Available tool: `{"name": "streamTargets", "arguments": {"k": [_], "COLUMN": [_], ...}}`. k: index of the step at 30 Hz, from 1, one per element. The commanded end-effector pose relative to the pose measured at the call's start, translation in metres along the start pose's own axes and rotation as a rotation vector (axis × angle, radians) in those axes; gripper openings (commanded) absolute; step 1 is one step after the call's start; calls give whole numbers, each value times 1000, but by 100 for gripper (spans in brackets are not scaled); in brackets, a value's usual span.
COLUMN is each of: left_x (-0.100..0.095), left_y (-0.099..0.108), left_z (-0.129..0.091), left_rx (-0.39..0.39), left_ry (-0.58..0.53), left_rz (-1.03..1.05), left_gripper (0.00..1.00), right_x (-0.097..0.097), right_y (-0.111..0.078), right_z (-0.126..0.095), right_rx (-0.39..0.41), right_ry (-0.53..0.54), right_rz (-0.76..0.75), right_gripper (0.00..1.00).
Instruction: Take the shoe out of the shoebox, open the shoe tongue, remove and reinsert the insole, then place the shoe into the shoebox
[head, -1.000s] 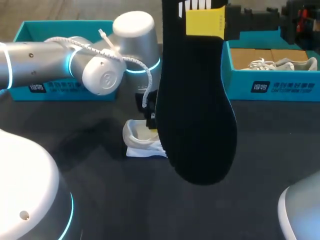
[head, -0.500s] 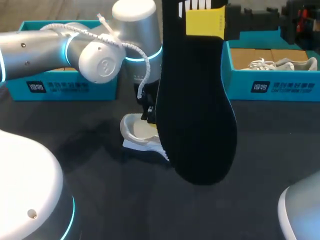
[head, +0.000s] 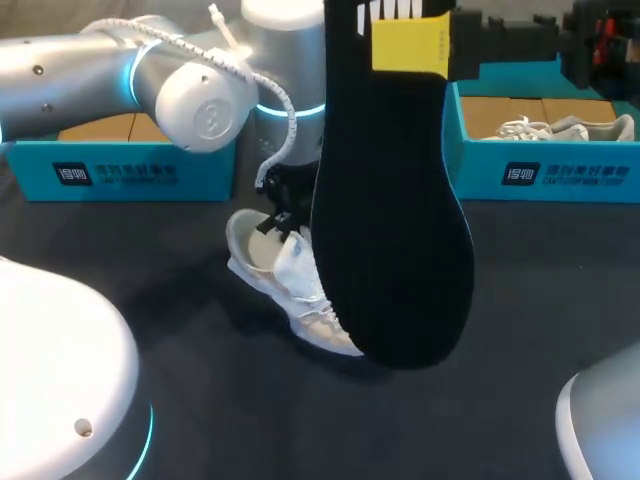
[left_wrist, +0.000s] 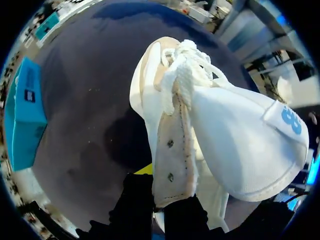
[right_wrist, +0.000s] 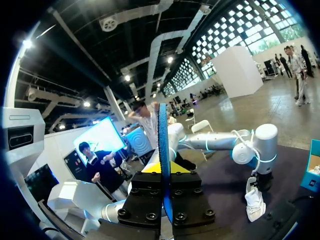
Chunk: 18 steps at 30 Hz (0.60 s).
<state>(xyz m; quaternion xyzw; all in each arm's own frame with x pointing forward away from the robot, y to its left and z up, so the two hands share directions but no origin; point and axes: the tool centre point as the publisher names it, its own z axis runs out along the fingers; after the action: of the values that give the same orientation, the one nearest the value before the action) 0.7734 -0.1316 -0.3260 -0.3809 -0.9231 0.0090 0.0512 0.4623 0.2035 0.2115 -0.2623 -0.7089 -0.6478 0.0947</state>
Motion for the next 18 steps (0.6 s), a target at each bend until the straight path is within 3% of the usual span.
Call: {"name": "streamTargets", "arguments": {"k": [1,12,18], "left_x": [3,12,7], "left_y": [-8,-30,-34], "left_z": [-15,-21,-18], "left_rx": [-97,-280,-313], "left_ry": [45,97,121], "left_rz": [271,652,751], "left_gripper": [0,0,0], "right_x": [1,1,1], "right_y": [-8,-8,-8], "right_z": [4,4,4], "right_rx": [-13,-13,-13], "right_ry": [4,4,4], "right_rz": [2,2,2], "right_gripper": [0,0,0]}}
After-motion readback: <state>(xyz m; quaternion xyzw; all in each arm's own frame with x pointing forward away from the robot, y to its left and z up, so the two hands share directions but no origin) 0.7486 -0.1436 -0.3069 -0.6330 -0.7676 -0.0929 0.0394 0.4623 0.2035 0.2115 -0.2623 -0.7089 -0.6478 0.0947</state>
